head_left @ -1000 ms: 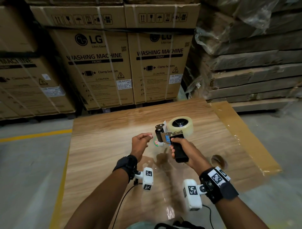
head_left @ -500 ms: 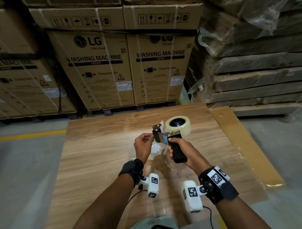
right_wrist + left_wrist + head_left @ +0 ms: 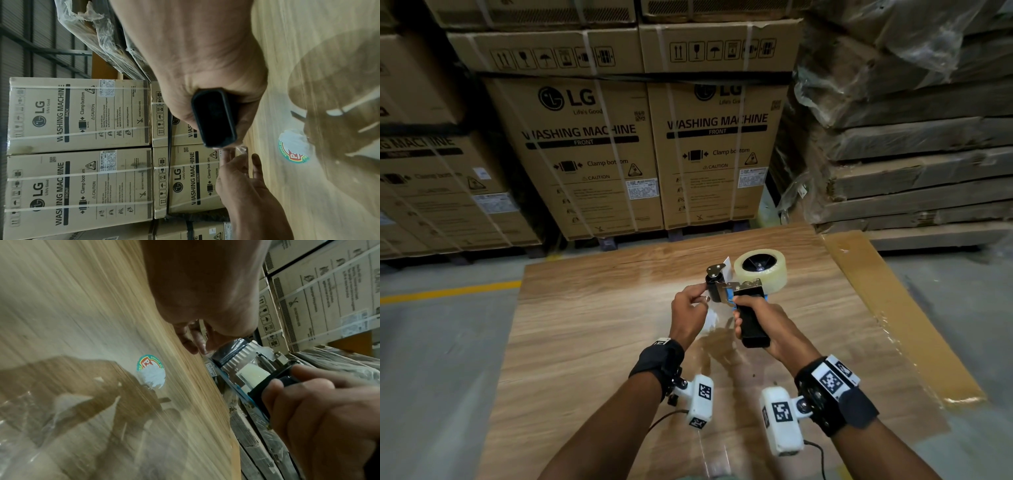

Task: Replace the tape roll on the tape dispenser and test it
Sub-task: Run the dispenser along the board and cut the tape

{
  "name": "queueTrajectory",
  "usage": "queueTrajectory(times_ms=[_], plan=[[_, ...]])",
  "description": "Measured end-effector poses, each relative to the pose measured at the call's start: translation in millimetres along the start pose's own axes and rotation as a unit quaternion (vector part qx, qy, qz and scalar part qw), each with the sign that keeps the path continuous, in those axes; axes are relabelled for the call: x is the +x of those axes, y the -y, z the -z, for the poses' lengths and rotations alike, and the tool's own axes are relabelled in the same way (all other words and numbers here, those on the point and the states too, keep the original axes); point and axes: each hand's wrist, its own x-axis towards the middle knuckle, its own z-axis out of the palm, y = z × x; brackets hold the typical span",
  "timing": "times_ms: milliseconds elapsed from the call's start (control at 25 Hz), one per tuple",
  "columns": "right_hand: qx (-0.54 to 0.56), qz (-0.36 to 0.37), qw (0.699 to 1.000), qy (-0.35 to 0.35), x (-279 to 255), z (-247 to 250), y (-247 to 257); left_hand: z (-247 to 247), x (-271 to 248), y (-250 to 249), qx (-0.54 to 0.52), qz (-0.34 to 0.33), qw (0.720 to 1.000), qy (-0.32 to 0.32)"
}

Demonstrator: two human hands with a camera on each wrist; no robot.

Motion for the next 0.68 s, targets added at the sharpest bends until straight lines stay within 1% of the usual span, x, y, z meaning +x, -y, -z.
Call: queueTrajectory(times_ms=[40, 80, 120, 200, 240, 320, 400, 440, 560, 680], plan=[[-0.001, 0.001, 1.0, 0.002, 0, 1, 1, 1, 0, 0, -0.012, 0.007, 1.0, 0.013], [-0.001, 0.001, 1.0, 0.006, -1, 3, 2, 3, 1, 0, -0.046, 0.026, 0.998, 0.016], [-0.002, 0.0, 1.0, 0.009, -1, 4, 3, 6, 2, -3, -0.093, 0.061, 0.994, 0.01], [-0.001, -0.002, 1.0, 0.011, -2, 6, 4, 11, 2, -9, -0.193, 0.142, 0.971, 0.002], [0.002, -0.003, 1.0, 0.012, -2, 7, 3, 13, 1, -12, -0.238, 0.172, 0.956, 0.004], [0.011, -0.005, 1.0, 0.017, -4, 6, 2, 17, 1, -15, -0.292, 0.212, 0.933, 0.016], [0.02, -0.007, 1.0, 0.022, -6, 6, 1, 21, 0, -15, -0.321, 0.231, 0.918, 0.028], [0.023, -0.007, 0.999, 0.024, -7, 6, 1, 23, 0, -14, -0.323, 0.235, 0.916, 0.029], [0.032, -0.009, 0.999, 0.027, -9, 6, 2, 29, -6, -13, -0.322, 0.23, 0.917, 0.04], [0.044, -0.016, 0.998, 0.028, -10, 5, 2, 29, -11, -5, -0.309, 0.215, 0.925, 0.064]])
